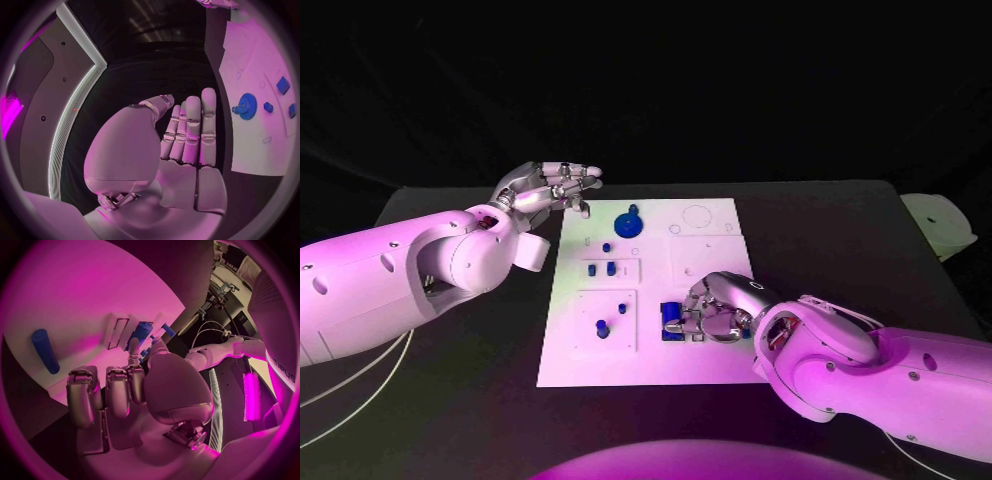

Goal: Assemble the parts on the task board

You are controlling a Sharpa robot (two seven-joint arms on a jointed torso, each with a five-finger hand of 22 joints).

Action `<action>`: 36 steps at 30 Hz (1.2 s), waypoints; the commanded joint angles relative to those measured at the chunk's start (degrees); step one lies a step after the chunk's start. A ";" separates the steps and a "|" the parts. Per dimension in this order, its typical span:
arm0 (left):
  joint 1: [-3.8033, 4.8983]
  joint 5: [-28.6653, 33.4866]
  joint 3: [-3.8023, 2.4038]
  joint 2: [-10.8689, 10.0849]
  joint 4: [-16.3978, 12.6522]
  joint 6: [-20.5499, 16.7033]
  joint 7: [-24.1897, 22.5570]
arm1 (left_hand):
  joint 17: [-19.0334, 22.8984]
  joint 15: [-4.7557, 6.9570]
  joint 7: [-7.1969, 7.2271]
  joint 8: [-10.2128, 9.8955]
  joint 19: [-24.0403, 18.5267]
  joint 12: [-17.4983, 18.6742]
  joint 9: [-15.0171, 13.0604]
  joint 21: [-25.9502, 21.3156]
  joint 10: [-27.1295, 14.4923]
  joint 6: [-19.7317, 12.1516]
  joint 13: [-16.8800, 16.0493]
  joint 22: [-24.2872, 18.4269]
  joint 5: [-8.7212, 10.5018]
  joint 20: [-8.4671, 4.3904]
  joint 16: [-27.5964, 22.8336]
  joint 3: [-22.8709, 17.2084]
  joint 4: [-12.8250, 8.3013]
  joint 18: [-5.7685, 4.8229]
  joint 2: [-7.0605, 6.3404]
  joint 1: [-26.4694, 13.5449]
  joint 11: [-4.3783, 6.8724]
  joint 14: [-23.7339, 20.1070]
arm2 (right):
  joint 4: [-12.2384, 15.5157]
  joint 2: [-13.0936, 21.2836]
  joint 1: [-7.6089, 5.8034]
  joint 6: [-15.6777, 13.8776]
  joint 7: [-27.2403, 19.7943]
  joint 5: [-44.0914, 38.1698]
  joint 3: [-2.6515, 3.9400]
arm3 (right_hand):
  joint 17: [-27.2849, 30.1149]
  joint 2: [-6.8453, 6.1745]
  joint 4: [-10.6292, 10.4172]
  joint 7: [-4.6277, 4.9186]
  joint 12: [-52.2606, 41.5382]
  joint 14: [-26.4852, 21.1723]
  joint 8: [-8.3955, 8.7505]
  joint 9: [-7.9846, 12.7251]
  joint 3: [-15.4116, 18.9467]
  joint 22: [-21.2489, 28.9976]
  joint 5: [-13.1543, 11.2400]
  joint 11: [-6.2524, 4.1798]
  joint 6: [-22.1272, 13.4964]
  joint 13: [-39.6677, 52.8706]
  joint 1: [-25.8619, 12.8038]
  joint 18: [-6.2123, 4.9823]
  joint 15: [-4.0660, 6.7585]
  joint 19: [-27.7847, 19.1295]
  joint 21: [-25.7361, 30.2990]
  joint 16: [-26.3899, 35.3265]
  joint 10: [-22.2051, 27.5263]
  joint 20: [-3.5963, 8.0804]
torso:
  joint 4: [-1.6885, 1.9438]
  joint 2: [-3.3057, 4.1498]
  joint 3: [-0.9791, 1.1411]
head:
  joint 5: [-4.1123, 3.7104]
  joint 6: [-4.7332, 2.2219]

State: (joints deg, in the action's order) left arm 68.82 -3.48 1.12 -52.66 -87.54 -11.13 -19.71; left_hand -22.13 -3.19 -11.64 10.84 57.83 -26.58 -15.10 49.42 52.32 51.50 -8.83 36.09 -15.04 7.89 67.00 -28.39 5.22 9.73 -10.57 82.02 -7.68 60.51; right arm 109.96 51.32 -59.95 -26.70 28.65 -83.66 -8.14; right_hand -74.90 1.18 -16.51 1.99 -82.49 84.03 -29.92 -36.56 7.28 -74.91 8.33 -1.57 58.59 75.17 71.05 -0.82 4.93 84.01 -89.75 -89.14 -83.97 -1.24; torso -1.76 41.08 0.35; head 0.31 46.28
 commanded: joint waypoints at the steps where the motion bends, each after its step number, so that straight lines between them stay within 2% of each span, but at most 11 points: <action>1: 0.06 0.23 -0.04 0.04 -0.17 0.98 -0.20 | 0.09 0.06 -0.06 0.14 -0.26 -0.16 0.08 -0.30 -0.30 -0.27 -0.06 -0.09 -0.28 0.17 0.34 -0.14 -0.06 0.87 0.26 -0.50 -0.08 -0.35 | -0.06 -0.05 0.07 2.66 0.68 -1.77 -0.02 | -13.28 0.18 0.15 -0.16 -0.06 5.60 0.27 0.14 0.32 -15.09 0.33 -0.57 0.21 10.20 1.60 0.82 0.57 5.99 -0.25 -0.18 -2.92 0.43 | -0.10 0.00 0.00 | 0.03 0.06; 5: 0.06 0.23 -0.04 -0.03 -0.20 1.00 -0.13 | 0.09 0.06 -0.06 0.14 -0.26 -0.16 0.08 -0.30 -0.30 -0.27 -0.06 -0.09 -0.28 0.17 0.34 -0.14 -0.06 0.87 0.26 -0.50 -0.08 -0.35 | 0.05 0.29 0.07 2.98 0.96 -2.48 -0.03 | -13.31 -0.09 0.21 -0.25 -0.01 5.61 0.50 0.41 0.67 -15.09 -0.39 -0.66 0.28 10.25 4.70 0.82 0.66 5.99 -0.25 -0.19 -2.93 0.51 | -0.11 -0.02 0.03 | 0.02 0.20; 7: 0.06 0.23 -0.04 -0.07 -0.21 1.01 -0.12 | 0.09 0.06 -0.06 0.14 -0.26 -0.16 0.08 -0.30 -0.30 -0.27 -0.06 -0.09 -0.28 0.17 0.34 -0.14 -0.06 0.87 0.26 -0.50 -0.08 -0.35 | 0.15 0.60 0.07 2.91 1.13 -2.87 -0.03 | -13.29 0.09 0.08 -0.24 0.01 5.60 0.61 0.56 0.75 -15.09 -1.98 -0.66 0.36 10.28 5.85 0.82 0.67 5.99 -0.25 -0.18 -2.94 0.54 | -0.11 -0.01 0.05 | 0.03 0.25; 10: 0.06 0.23 -0.03 -0.11 -0.21 1.01 -0.12 | 0.09 0.06 -0.06 0.14 -0.26 -0.16 0.08 -0.30 -0.30 -0.27 -0.06 -0.09 -0.28 0.17 0.34 -0.14 -0.06 0.87 0.26 -0.50 -0.08 -0.35 | 0.23 1.02 0.08 2.91 1.28 -3.25 -0.04 | -13.29 0.10 0.14 -0.26 0.02 5.60 0.67 0.65 0.80 -15.09 -2.82 -0.68 0.42 10.31 6.67 0.82 0.67 5.99 -0.25 -0.17 -2.95 0.54 | -0.09 -0.03 0.06 | 0.06 0.23; 17: 0.06 0.23 -0.03 -0.11 -0.18 1.03 -0.12 | 0.15 0.07 -0.07 0.17 -0.24 -0.32 0.08 -0.31 -0.38 -0.28 -0.07 -0.10 -0.28 0.16 0.38 -0.26 -0.09 0.87 0.36 -0.52 -0.09 -0.37 | 0.18 0.85 0.12 3.25 1.42 -3.90 -0.04 | -13.37 -0.50 0.40 -0.31 0.09 5.61 0.81 0.83 0.99 -15.09 -3.67 -0.72 0.51 10.33 8.85 0.82 0.71 5.99 -0.25 -0.20 -2.94 0.57 | -0.10 -0.02 0.08 | 0.06 0.29; 25: 0.06 0.23 -0.03 -0.07 -0.13 1.05 -0.12 | 0.15 0.07 -0.07 0.17 -0.24 -0.32 0.08 -0.31 -0.38 -0.28 -0.07 -0.10 -0.28 0.16 0.38 -0.26 -0.09 0.87 0.36 -0.52 -0.09 -0.37 | -0.10 0.27 0.16 1.70 1.97 -5.33 -0.04 | -13.38 -0.13 0.27 -0.34 -0.04 5.62 0.87 0.93 0.85 -15.09 -3.83 -0.75 0.64 10.44 9.65 0.82 0.73 5.99 -0.25 -0.20 -3.01 0.59 | -0.06 -0.01 0.01 | -0.17 0.25; 31: 0.06 0.23 -0.03 -0.05 -0.11 1.09 -0.10 | 0.15 0.07 -0.07 0.17 -0.24 -0.32 0.08 -0.31 -0.38 -0.28 -0.07 -0.10 -0.28 0.16 0.38 -0.26 -0.09 0.87 0.36 -0.52 -0.09 -0.37 | 0.43 1.08 0.16 -1.13 1.31 -5.31 -0.03 | -13.32 0.04 0.00 -0.26 0.21 5.60 0.96 1.00 0.97 -15.09 -3.50 -0.70 0.60 10.30 9.56 0.82 0.72 5.99 -0.25 -0.18 -2.92 0.59 | -0.10 -0.04 0.02 | -0.24 0.22; 36: 0.06 0.23 -0.03 -0.09 -0.06 1.12 -0.07 | 0.15 0.07 -0.07 0.17 -0.24 -0.32 0.08 -0.31 -0.38 -0.28 -0.07 -0.10 -0.28 0.16 0.38 -0.26 -0.09 0.87 0.36 -0.52 -0.09 -0.37 | 2.02 4.27 -0.26 -5.72 -2.58 -2.08 0.08 | -12.59 0.00 -0.13 0.34 2.27 5.45 1.91 1.49 1.79 -15.09 -2.05 -0.22 -0.56 9.19 8.96 0.82 0.38 5.99 -0.25 0.11 -2.00 0.39 | -0.22 -0.13 0.02 | -0.25 0.16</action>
State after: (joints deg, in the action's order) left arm 68.82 -3.48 1.13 -52.82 -87.52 -11.02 -19.50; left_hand -22.03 -3.19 -11.64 10.84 57.83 -26.58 -15.10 49.42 52.32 51.50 -8.81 36.04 -15.04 7.89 67.00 -28.39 5.22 9.72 -10.34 81.79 -7.68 60.51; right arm 111.60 55.19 -60.05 -28.20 29.02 -87.36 -8.14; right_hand -74.93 0.96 -16.75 2.31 -82.18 84.05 -28.14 -35.13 8.78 -74.90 6.13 -1.88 58.27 81.65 80.20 -0.82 5.31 83.80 -89.75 -89.14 -83.86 -1.03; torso -1.87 41.03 0.37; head 0.05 46.49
